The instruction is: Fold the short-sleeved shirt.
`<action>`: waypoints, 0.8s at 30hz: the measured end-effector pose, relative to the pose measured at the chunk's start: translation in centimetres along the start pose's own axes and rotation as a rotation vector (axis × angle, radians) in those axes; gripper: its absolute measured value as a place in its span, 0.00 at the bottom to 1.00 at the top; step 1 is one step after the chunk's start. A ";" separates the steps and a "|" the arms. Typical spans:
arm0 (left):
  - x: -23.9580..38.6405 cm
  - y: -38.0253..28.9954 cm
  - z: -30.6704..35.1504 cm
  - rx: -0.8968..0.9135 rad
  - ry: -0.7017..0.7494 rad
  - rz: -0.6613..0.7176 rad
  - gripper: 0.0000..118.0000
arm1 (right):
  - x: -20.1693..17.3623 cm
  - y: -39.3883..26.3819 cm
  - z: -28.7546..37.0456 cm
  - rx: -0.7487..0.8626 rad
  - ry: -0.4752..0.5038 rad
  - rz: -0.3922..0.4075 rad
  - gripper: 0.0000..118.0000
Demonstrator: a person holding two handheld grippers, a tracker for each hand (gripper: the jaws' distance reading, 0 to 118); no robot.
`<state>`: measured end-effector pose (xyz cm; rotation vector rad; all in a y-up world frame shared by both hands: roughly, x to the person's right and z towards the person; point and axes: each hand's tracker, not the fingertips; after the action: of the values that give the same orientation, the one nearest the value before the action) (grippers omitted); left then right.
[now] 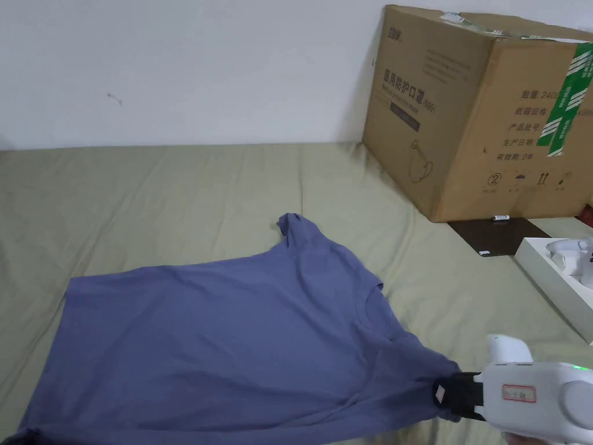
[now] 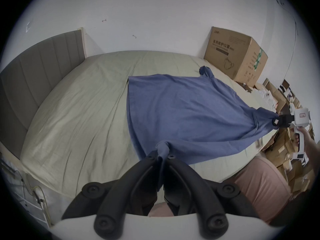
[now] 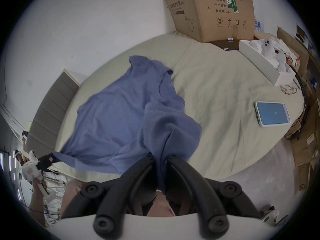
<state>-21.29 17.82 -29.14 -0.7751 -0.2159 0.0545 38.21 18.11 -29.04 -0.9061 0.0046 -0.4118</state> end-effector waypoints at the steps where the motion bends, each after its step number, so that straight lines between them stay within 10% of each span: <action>1: -0.1 0.5 -0.2 0.002 -0.007 0.014 0.04 | -0.1 0.8 0.1 -0.007 0.006 0.004 0.06; 13: -2.6 9.0 -9.6 -0.059 0.037 0.227 0.04 | -1.5 15.6 -10.8 -0.068 0.018 -0.137 0.06; 18: -3.9 10.8 -15.2 -0.117 0.076 0.197 0.05 | -3.4 17.8 -18.4 -0.154 -0.100 -0.080 0.15; 20: -4.0 10.8 -16.0 -0.106 0.096 0.197 0.28 | -3.8 17.5 -19.7 -0.126 -0.162 -0.060 0.43; 22: -4.3 10.6 -16.2 -0.098 0.106 0.204 0.93 | -4.1 16.9 -19.8 -0.062 -0.191 -0.035 0.90; 24: -4.1 10.2 -15.5 -0.086 0.105 0.215 0.93 | -3.5 16.5 -19.0 0.022 -0.178 -0.006 0.98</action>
<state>-21.62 13.88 -47.70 -0.8827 -0.0344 0.2085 37.33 13.79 -54.09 -0.9185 -0.1656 -0.3352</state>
